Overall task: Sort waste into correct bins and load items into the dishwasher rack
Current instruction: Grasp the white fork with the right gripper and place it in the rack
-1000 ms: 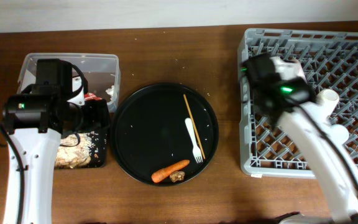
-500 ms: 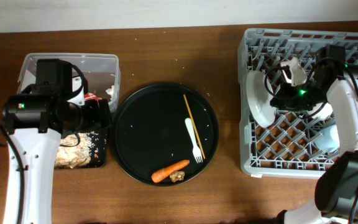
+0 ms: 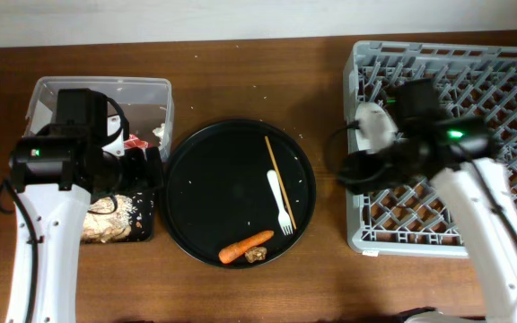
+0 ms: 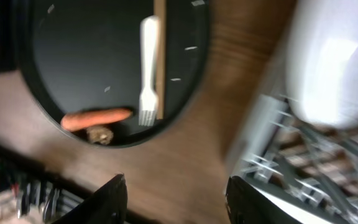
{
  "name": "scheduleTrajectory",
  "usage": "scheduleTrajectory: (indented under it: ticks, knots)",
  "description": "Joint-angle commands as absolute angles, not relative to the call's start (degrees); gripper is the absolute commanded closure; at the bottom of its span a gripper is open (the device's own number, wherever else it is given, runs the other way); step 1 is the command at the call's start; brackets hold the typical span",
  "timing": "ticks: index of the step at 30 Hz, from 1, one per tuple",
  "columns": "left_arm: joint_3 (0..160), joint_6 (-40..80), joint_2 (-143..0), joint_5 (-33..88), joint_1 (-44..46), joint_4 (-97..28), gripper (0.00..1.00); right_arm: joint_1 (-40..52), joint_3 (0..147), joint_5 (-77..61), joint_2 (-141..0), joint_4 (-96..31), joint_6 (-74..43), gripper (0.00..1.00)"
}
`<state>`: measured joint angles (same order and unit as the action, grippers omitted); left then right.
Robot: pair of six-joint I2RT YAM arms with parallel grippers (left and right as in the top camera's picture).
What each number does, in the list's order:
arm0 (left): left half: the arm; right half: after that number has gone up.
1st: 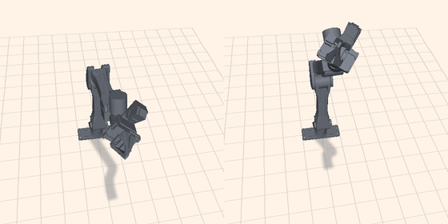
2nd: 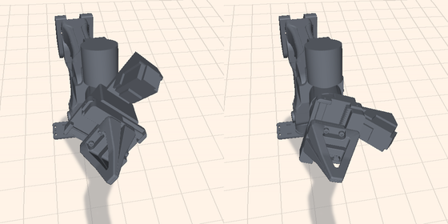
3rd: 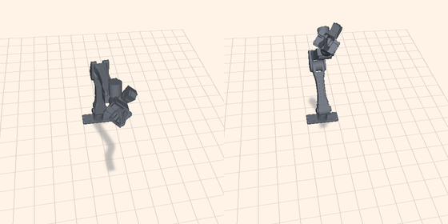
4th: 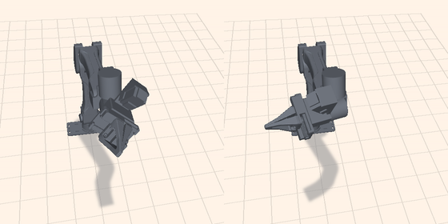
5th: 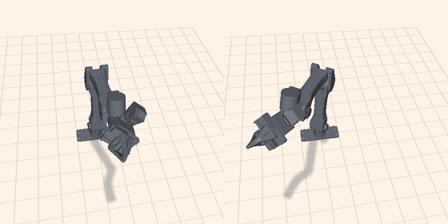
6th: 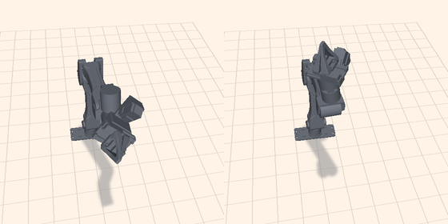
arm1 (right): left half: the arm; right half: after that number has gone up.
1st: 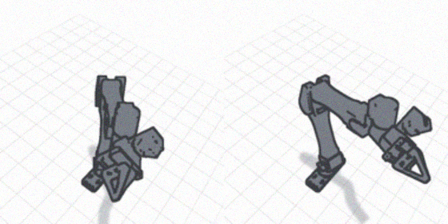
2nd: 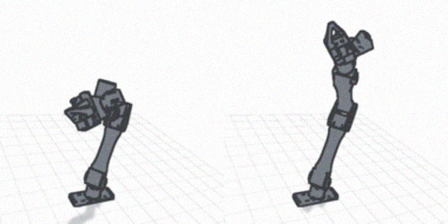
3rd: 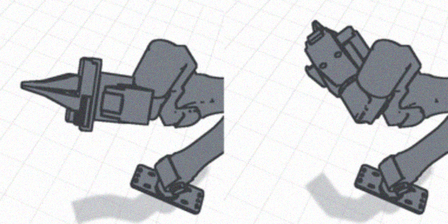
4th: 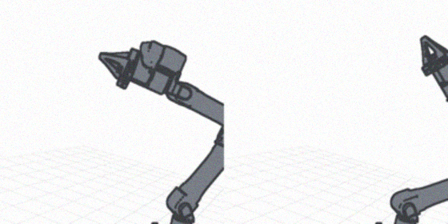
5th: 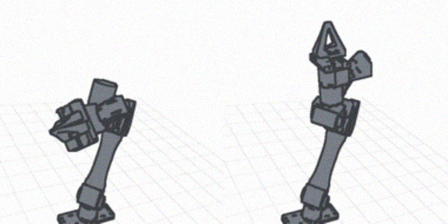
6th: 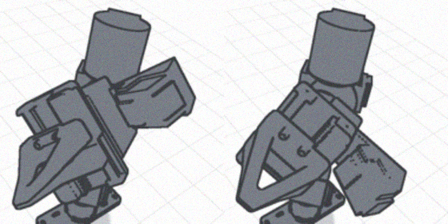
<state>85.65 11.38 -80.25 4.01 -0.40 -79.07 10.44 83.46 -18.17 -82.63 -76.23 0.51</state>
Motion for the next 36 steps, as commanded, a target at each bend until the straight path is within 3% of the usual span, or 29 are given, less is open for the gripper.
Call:
scheduleTrajectory:
  ticks: [1, 6, 11, 14, 17, 23, 30, 36]
  knots:
    - [83.7, 10.7, -80.2, 3.6, -0.7, -78.8, 0.01, 21.2, 83.0, -15.2, -90.3, -71.9, -2.5, 0.45]
    - [83.5, 10.7, -80.3, 3.6, -0.7, -78.7, 0.01, 31.4, 83.0, -14.3, -108.6, -63.6, -12.2, 0.46]
    - [83.5, 10.7, -80.3, 3.6, -0.6, -78.7, 0.01, 32.3, 83.0, -14.3, -120.0, -57.3, -15.4, 0.47]
    - [83.5, 10.7, -80.3, 3.6, -0.7, -78.5, 0.01, 32.3, 82.7, -14.1, -123.2, -56.2, -15.6, 0.54]
    - [83.5, 10.7, -80.3, 3.6, -0.6, -78.5, 0.01, 32.3, 82.7, -14.1, -123.2, -56.6, -16.9, 0.75]
    - [83.5, 10.7, -80.3, 3.6, -0.7, -78.5, 0.01, 32.3, 82.7, -14.1, -123.1, -57.6, -17.0, 0.96]
    - [83.5, 10.7, -80.3, 3.6, -0.7, -78.2, 0.01, 32.0, 85.7, -9.6, -116.7, -59.9, -17.0, 0.96]
    - [83.5, 10.7, -80.3, 3.6, -0.7, -78.1, 0.01, 25.7, 87.0, -4.2, -95.7, -67.6, -16.8, 0.96]
